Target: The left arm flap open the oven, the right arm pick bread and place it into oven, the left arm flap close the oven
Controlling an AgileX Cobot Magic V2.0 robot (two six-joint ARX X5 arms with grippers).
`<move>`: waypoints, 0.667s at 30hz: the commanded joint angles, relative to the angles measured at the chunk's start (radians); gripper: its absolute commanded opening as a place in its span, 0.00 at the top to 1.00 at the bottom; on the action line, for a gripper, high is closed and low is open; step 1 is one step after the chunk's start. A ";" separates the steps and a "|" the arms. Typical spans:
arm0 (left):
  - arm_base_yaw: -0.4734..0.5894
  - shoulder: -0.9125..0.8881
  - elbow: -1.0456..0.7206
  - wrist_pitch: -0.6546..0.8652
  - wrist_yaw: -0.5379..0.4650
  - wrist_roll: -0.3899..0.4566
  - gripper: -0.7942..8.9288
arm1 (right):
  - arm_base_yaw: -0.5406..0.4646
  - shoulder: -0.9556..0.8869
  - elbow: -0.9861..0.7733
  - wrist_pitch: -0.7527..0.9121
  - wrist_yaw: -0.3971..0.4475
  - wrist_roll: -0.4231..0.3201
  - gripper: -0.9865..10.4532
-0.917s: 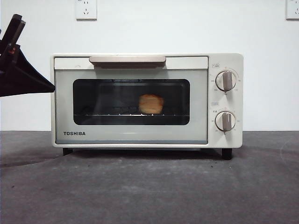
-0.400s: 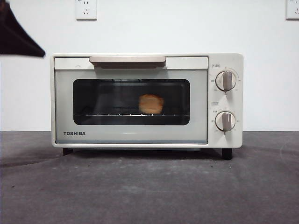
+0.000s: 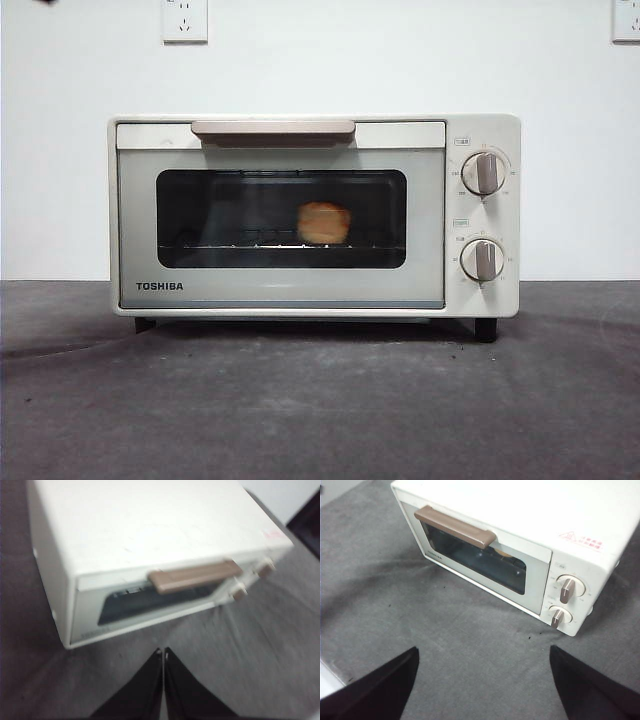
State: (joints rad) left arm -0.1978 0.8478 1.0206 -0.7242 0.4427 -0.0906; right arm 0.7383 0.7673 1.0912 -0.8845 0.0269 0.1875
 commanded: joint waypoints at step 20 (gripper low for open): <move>-0.073 -0.002 0.175 -0.203 -0.002 0.106 0.91 | 0.007 0.087 0.007 0.031 -0.034 -0.009 0.83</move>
State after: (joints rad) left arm -0.2668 0.8387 1.1774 -0.9375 0.4427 0.0063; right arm 0.7383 0.8459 1.0912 -0.8627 -0.0059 0.1867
